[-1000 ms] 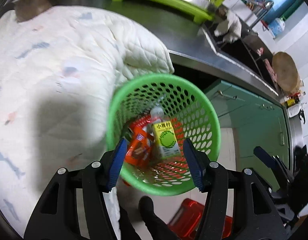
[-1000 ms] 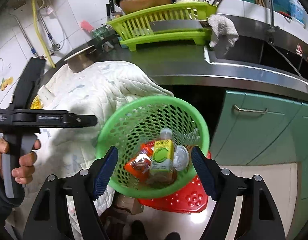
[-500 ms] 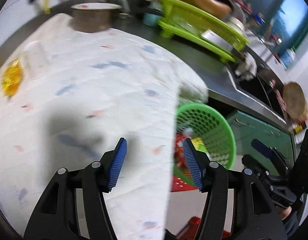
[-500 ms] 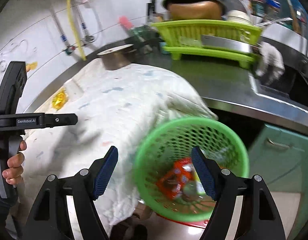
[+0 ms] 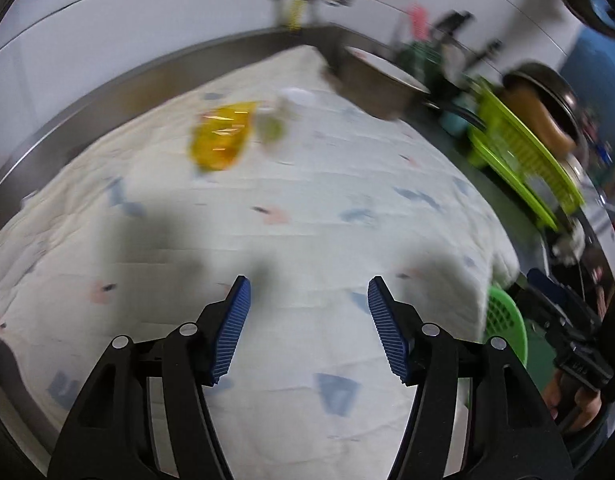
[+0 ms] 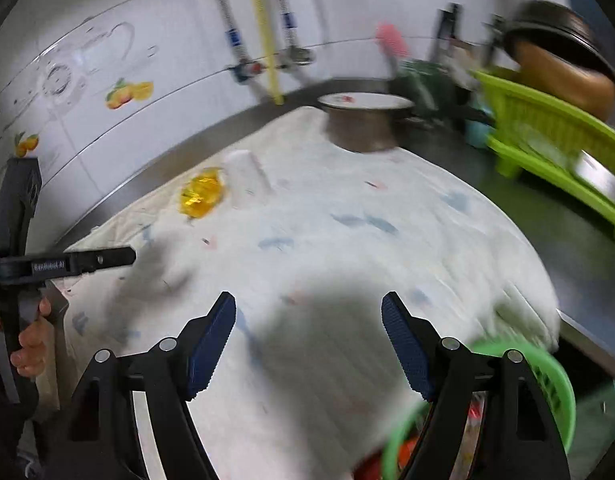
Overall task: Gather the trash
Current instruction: 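Move both tools back over the cloth toward the white paper cup and yellow bag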
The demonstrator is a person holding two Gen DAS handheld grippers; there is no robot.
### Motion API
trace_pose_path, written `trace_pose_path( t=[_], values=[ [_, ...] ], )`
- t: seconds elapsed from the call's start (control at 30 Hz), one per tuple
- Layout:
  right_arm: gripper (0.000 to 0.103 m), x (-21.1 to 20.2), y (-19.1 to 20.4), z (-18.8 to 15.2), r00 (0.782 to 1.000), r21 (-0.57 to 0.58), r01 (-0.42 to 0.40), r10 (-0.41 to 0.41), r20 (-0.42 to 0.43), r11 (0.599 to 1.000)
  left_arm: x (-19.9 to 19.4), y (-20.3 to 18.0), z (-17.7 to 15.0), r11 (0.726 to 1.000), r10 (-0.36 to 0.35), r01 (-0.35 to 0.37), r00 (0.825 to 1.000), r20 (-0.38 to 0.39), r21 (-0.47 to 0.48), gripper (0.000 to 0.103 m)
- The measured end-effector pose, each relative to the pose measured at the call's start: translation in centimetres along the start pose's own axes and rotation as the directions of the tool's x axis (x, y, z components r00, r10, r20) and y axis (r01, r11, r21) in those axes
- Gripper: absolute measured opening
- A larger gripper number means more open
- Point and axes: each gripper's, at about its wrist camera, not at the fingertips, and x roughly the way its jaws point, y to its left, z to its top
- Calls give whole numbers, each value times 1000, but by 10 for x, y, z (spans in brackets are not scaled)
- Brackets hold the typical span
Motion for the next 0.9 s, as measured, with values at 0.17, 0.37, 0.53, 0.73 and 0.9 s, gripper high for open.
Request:
trace_pose_path(
  t=[0.17,0.37,0.53,0.73,0.9],
  values=[
    [73,45,33,39,998,-73,-59,58,-9,996,-2,43,7,996,46,-44,999,18,-80,62],
    [73,101,64,76,995,-136,-102,99,-29,985,2,73,13,988,80,-76,997,22,-135,62],
    [73,144,82,100,994,-169,-109,105,-35,980,2,86,16,986,90,-85,996,27,-147,63],
    [73,185,90,120,994,-181,-101,93,-52,978,9,94,22,983,93,-88,995,25,-160,65],
    [73,216,92,128,996,-211,-71,57,-71,975,14,96,28,983,87,-82,996,25,-166,65]
  ],
)
